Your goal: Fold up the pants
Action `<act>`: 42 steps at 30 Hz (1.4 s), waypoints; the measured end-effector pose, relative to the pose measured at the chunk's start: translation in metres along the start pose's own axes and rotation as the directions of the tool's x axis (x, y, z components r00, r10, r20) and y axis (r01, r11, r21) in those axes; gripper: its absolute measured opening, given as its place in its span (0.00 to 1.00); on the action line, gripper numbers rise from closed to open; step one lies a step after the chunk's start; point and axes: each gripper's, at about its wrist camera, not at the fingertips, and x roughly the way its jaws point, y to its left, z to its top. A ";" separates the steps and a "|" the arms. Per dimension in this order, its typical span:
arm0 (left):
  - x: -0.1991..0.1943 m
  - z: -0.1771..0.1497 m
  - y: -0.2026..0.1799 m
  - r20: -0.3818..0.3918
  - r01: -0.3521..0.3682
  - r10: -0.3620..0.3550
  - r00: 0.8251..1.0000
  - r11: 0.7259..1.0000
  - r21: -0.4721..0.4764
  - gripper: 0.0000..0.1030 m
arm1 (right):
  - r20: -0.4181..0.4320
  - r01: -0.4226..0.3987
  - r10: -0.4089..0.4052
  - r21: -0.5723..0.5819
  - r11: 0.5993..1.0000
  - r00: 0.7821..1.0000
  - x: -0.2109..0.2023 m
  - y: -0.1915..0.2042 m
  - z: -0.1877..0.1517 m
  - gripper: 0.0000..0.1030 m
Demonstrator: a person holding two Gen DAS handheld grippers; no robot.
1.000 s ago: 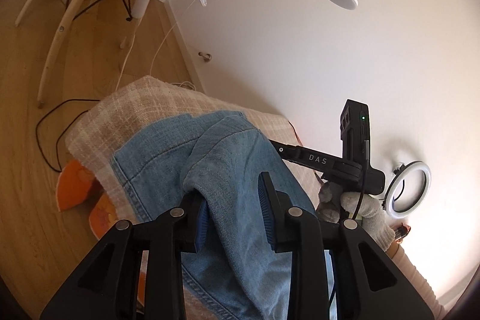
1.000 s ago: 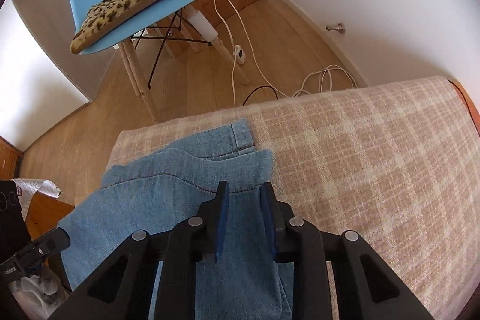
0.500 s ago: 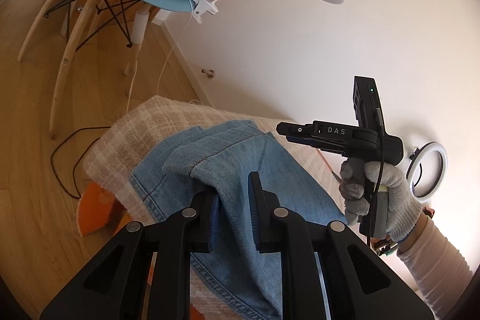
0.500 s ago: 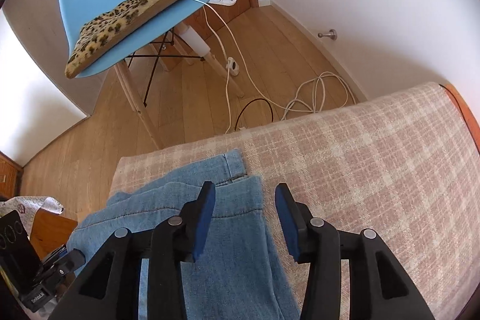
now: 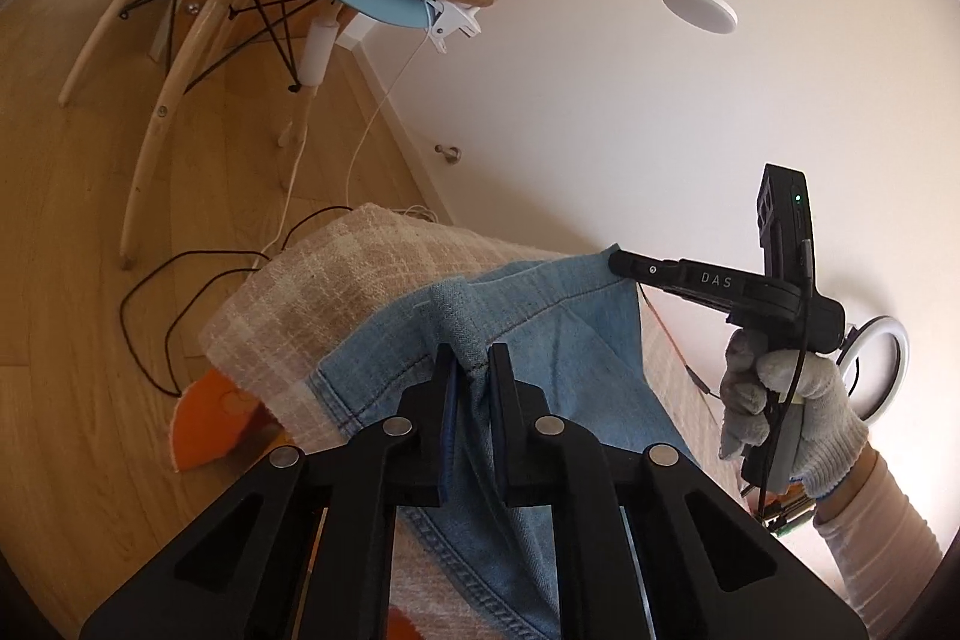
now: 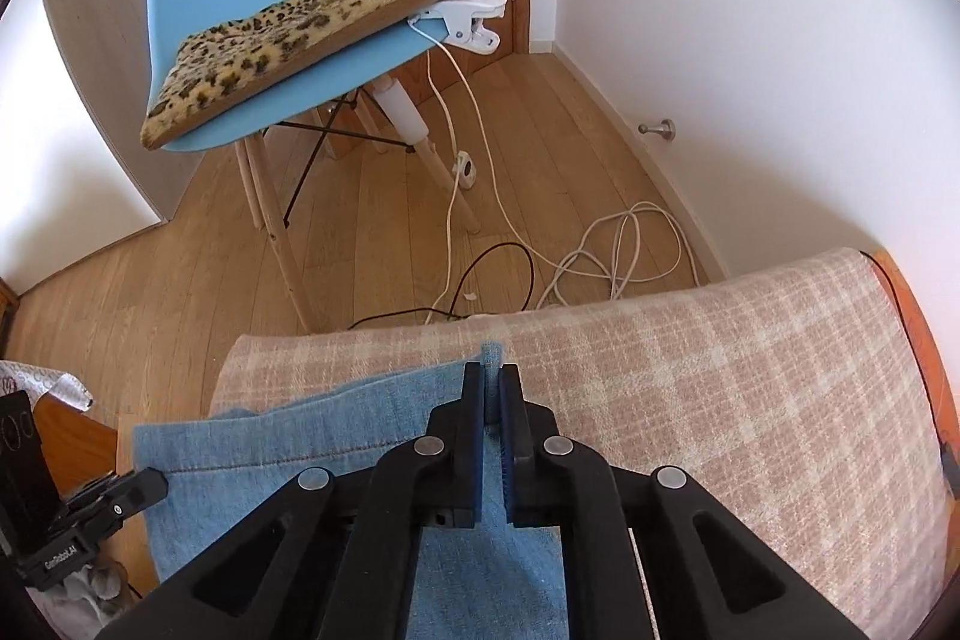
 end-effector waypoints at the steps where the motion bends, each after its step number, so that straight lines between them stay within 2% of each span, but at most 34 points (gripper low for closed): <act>1: -0.002 -0.001 -0.001 0.006 -0.009 0.009 1.000 1.000 0.010 0.07 | 0.010 0.004 -0.004 -0.009 1.000 1.000 -0.001 0.002 0.005 0.02; 5: -0.003 -0.003 0.000 0.019 -0.056 0.055 0.998 0.997 0.047 0.06 | -0.022 0.033 -0.034 -0.065 0.997 0.999 0.019 0.015 0.016 0.01; 10: 0.003 -0.004 0.005 0.001 -0.085 0.085 0.996 0.995 0.056 0.06 | -0.056 0.030 -0.033 -0.057 0.998 0.998 0.043 0.014 0.004 0.02; 12: 0.004 -0.004 0.004 -0.003 -0.100 0.100 0.995 0.992 0.072 0.06 | -0.067 0.044 -0.046 -0.034 0.998 0.997 0.044 0.010 0.001 0.08; 13: 0.005 -0.005 0.004 -0.010 -0.110 0.111 0.994 0.991 0.080 0.06 | -0.068 0.041 -0.041 -0.012 0.999 0.997 0.041 0.007 0.001 0.16; 14: 0.005 -0.004 0.005 -0.019 -0.110 0.112 0.994 0.991 0.082 0.06 | -0.058 0.037 -0.036 0.010 0.999 0.998 0.035 0.004 0.001 0.32; 18: 0.000 0.000 0.000 -0.025 -0.121 0.125 0.992 0.985 0.126 0.09 | 0.004 0.044 -0.045 0.051 0.998 0.999 -0.001 -0.006 -0.003 0.36; 20: -0.006 0.004 -0.003 -0.019 -0.118 0.123 0.992 0.981 0.151 0.09 | 0.021 0.050 -0.051 0.076 0.996 0.998 -0.022 -0.010 -0.009 0.42; 22: -0.015 0.009 -0.008 -0.001 -0.142 0.144 0.990 0.974 0.177 0.16 | 0.043 0.058 -0.062 0.098 0.994 0.997 -0.046 -0.014 -0.018 0.48; 25: -0.027 0.020 -0.014 0.019 -0.152 0.151 0.988 0.966 0.207 0.17 | 0.078 0.065 -0.076 0.132 0.989 0.994 -0.085 -0.019 -0.038 0.52; 29: -0.034 0.034 -0.036 -0.024 -0.094 0.105 0.994 0.959 0.269 0.18 | 0.111 0.106 -0.130 0.203 0.974 0.985 -0.143 -0.026 -0.077 0.57; 31: -0.035 0.039 -0.056 -0.060 -0.043 0.066 0.996 0.946 0.320 0.34 | 0.130 0.121 -0.156 0.244 0.962 0.979 -0.173 -0.029 -0.103 0.60; 35: -0.032 0.043 -0.103 -0.150 0.076 -0.016 0.989 0.910 0.407 0.35 | 0.144 0.161 -0.225 0.362 0.918 0.964 -0.230 -0.038 -0.165 0.62; 39: -0.018 0.037 -0.151 -0.269 0.204 -0.089 0.959 0.875 0.438 0.35 | 0.123 0.220 -0.312 0.477 0.851 0.942 -0.278 -0.049 -0.236 0.62; 42: -0.005 0.024 -0.193 -0.364 0.300 -0.125 0.923 0.826 0.477 0.35 | 0.084 0.284 -0.390 0.549 0.786 0.917 -0.310 -0.055 -0.290 0.63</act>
